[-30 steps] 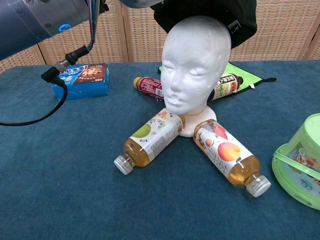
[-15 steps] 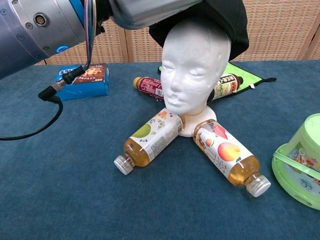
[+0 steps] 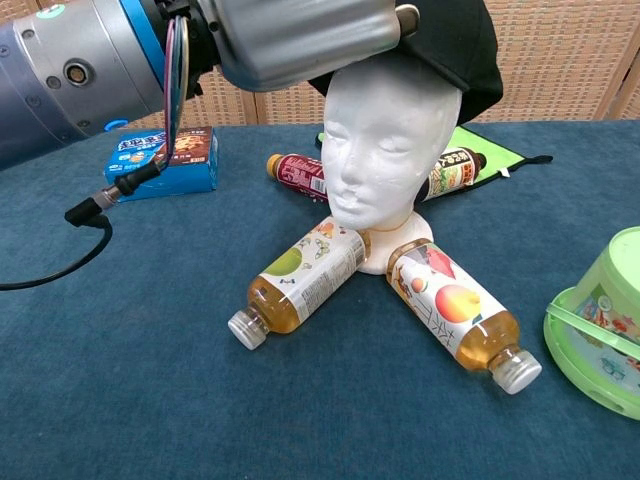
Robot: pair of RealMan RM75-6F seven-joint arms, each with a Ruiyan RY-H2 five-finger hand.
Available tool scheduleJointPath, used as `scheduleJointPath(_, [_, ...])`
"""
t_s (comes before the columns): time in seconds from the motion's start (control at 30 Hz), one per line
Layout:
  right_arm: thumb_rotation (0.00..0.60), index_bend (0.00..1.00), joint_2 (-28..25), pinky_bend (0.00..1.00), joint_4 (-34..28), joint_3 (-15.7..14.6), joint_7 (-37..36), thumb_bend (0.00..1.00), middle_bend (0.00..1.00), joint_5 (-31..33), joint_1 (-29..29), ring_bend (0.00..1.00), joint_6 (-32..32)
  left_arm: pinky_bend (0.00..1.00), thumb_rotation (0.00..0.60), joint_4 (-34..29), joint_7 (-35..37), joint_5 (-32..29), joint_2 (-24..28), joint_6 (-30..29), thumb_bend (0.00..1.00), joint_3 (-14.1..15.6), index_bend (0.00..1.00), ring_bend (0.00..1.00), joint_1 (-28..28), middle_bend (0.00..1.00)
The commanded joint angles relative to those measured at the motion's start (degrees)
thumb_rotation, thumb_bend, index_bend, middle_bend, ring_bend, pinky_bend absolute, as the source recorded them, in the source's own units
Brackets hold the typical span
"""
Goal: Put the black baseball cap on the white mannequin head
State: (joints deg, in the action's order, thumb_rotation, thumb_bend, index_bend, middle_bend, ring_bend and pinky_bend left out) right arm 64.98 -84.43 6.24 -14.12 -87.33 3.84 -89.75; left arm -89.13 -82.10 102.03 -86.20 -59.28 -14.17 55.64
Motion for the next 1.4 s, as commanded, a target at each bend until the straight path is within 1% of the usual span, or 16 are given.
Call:
scheduleJointPath(0.03, [0.600,0.00,0.0,0.00,0.0,0.0,0.1,0.03,0.00,-0.1,0.0,0.00,-0.2,0.66,0.600,0.2,-0.3,0.0,-0.3,-0.1,0.64,0.3,0.84,0.78,-0.1,0.70])
scheduleJointPath(0.17, [0.600,0.00,0.0,0.00,-0.1,0.0,0.2,0.03,0.00,-0.2,0.0,0.00,-0.2,0.66,0.600,0.4,-0.3,0.1,-0.6,-0.3,0.64,0.7,0.83,0.78,-0.4,0.70])
scheduleJointPath(0.3, [0.600,0.00,0.0,0.00,-0.2,0.0,0.3,0.03,0.00,-0.2,0.0,0.00,-0.2,0.66,0.600,1.1,-0.3,0.9,-0.5,-0.5,0.64,0.5,0.86,0.77,0.0,0.69])
scheduleJointPath(0.5, [0.600,0.00,-0.3,0.00,-0.4,0.0,0.2,0.03,0.00,-0.1,-0.1,0.00,-0.3,0.66,0.600,1.0,2.5,3.1,0.8,-1.0,0.64,0.4,0.87,0.77,1.1,0.69])
scheduleJointPath(0.8, [0.600,0.00,-0.3,0.00,-0.3,0.0,-0.1,0.03,0.00,-0.2,-0.2,0.00,-0.5,0.66,0.600,1.4,3.6,5.0,-0.4,-2.1,0.64,0.5,0.87,0.77,1.8,0.69])
scheduleJointPath(1.1, [0.600,0.00,-0.1,0.00,-0.2,0.0,0.0,0.03,0.00,-0.3,-0.1,0.00,-0.4,0.66,0.600,1.6,3.1,5.5,-0.6,-2.3,0.65,1.8,0.85,0.76,0.7,0.66])
scheduleJointPath(1.17, [0.600,0.00,-0.1,0.00,-0.3,-0.1,0.1,0.03,0.00,-0.3,-0.1,0.00,-0.5,0.66,0.600,1.5,2.9,5.3,-0.5,-3.0,0.68,1.8,0.85,0.76,0.0,0.66])
scheduleJointPath(1.23, [0.600,0.00,-0.1,0.00,-0.4,-0.1,0.2,0.03,0.00,-0.4,-0.1,0.00,-0.4,0.66,0.600,1.3,2.7,4.4,-0.6,-3.4,0.77,1.7,0.85,0.77,-0.8,0.67])
scheduleJointPath(1.3, [0.600,0.00,-0.1,0.00,-0.4,-0.1,0.4,0.03,0.00,-0.4,0.0,0.00,-0.3,0.67,0.600,0.8,2.5,3.3,-0.7,-3.5,0.84,1.5,0.84,0.77,-1.5,0.68])
scheduleJointPath(1.4, [0.600,0.00,0.2,0.00,-0.4,-0.2,0.8,0.03,0.00,-0.6,0.1,0.00,-0.3,0.68,0.600,0.2,1.7,1.4,-1.4,-4.1,0.87,0.9,0.85,0.78,-2.6,0.69])
